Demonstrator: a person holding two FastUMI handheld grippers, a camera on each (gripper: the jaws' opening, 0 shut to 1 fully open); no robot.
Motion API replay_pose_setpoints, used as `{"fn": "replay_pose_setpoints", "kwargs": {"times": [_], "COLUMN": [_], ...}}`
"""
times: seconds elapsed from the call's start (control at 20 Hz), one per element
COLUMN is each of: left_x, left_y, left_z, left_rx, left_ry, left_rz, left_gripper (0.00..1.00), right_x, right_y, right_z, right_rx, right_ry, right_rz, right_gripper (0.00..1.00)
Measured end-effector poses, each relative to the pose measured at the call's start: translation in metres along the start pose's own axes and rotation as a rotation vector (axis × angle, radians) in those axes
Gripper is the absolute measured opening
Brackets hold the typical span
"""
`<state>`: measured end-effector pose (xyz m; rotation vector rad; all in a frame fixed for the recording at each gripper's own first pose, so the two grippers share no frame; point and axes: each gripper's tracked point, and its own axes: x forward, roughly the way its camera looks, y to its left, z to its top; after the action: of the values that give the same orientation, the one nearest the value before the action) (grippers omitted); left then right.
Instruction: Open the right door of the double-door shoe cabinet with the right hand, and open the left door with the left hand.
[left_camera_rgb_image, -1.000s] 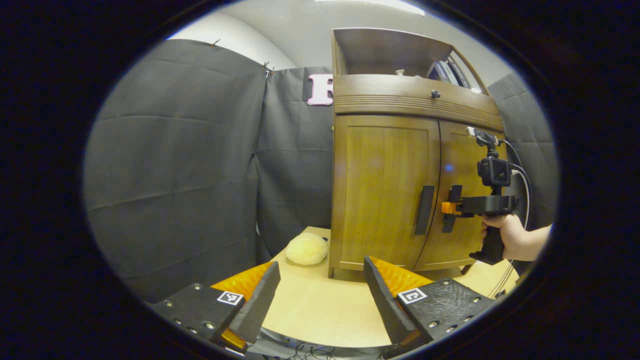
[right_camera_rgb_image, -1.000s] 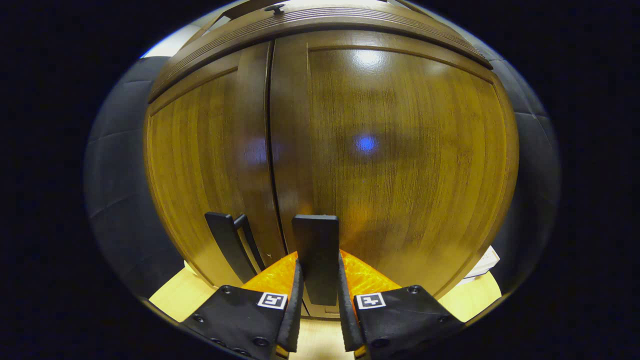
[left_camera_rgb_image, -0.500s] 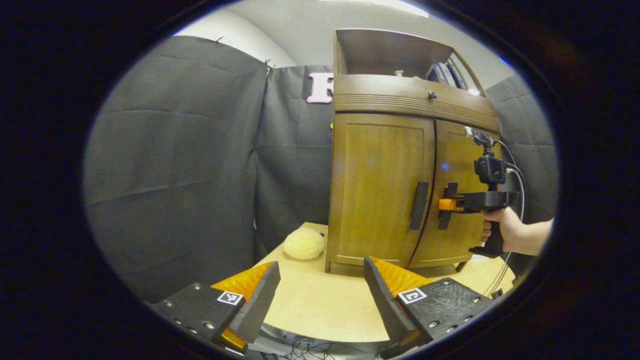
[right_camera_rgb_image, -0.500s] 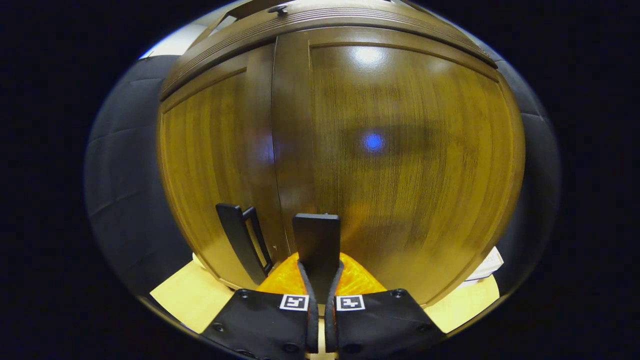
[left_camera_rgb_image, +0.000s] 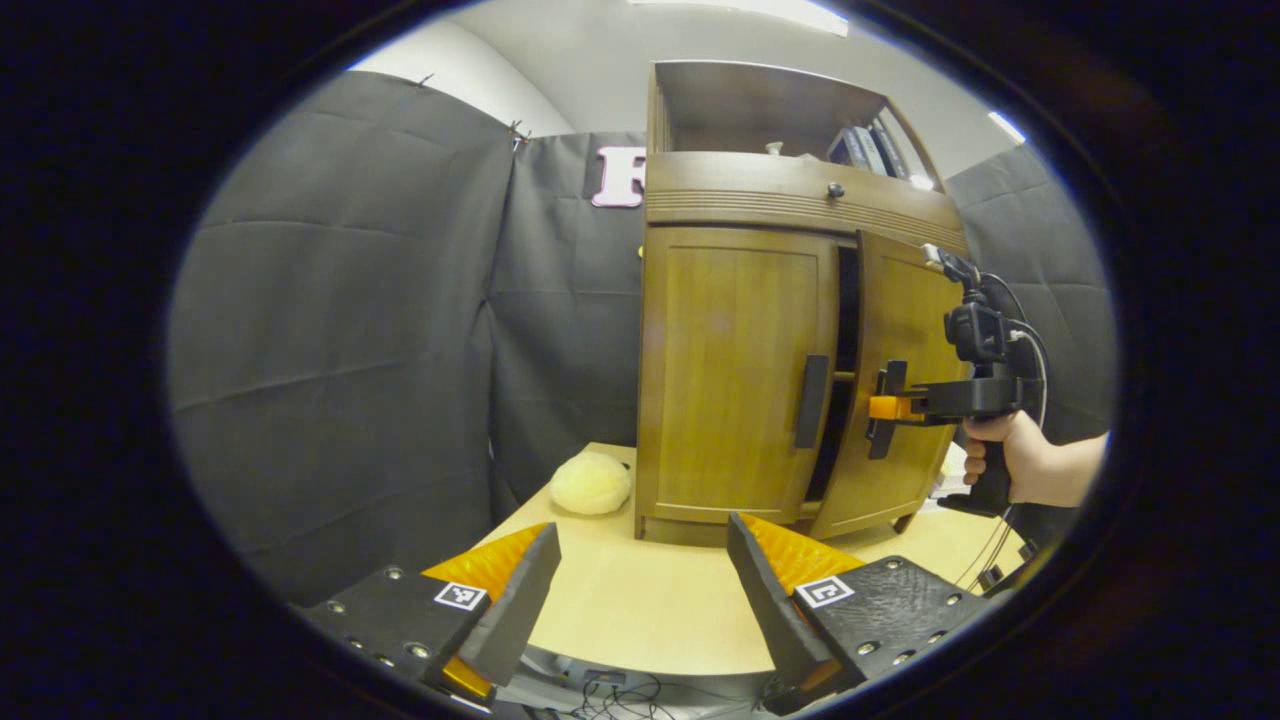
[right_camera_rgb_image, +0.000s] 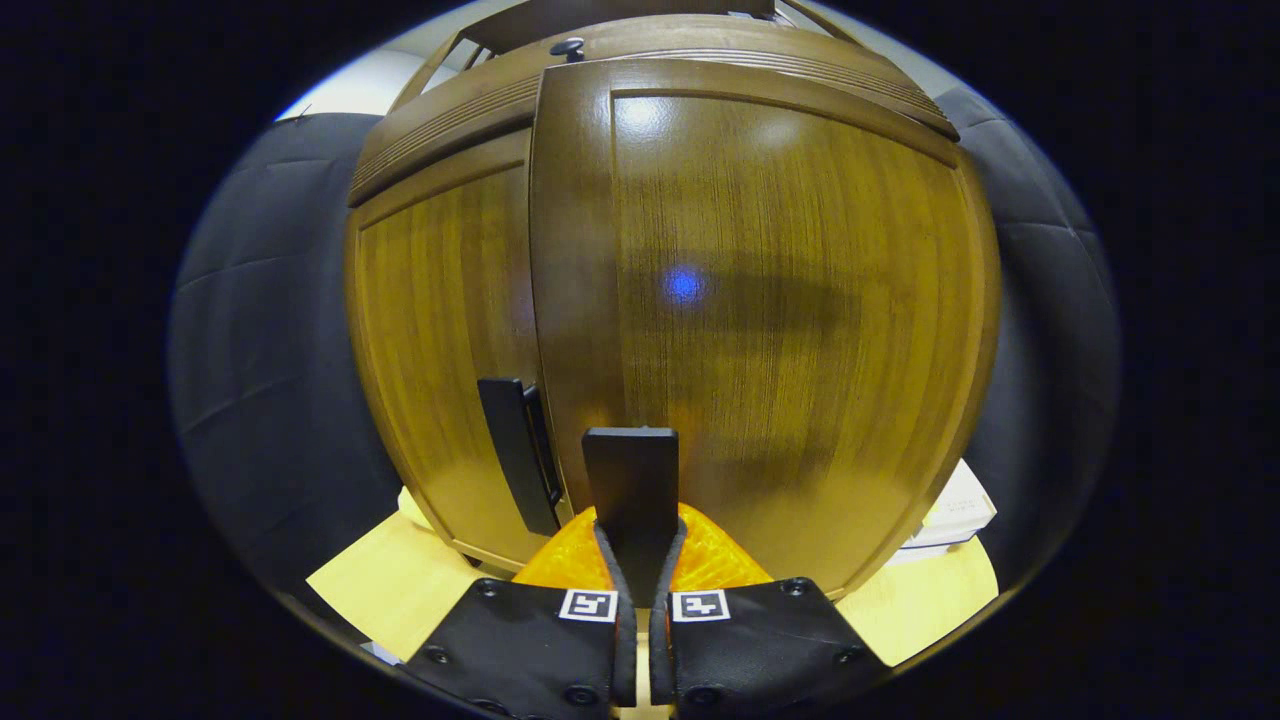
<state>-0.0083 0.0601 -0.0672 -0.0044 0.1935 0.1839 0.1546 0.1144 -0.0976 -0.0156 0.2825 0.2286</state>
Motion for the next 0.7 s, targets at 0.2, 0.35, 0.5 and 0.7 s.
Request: {"fn": "replay_pose_setpoints", "kwargs": {"times": [0.2,0.35,0.5,0.7], "left_x": [0.003,0.007,0.007,0.012], "left_y": [-0.001,-0.004,-0.006,-0.011], "left_z": [0.004,0.006,0.007,0.007], "left_rx": [0.008,0.013,0.015,0.033], "left_ry": [-0.009,-0.011,-0.009,-0.013], "left_rz": [-0.042,-0.074,-0.112,-0.154], "left_gripper": [0.94,0.96,0.96,0.95], "right_x": [-0.018,-0.036,-0.049,-0.062], "right_y": [-0.002,-0.009,-0.014,-0.018], "right_z": [-0.001,-0.007,-0.007,-0.001], "right_rx": [0.005,0.006,0.015,0.027], "right_ry": [-0.001,-0.004,-0.008,-0.01], "right_rz": [0.001,-0.008,-0.018,-0.038], "right_gripper": [0.06,0.03,0.03,0.02]}}
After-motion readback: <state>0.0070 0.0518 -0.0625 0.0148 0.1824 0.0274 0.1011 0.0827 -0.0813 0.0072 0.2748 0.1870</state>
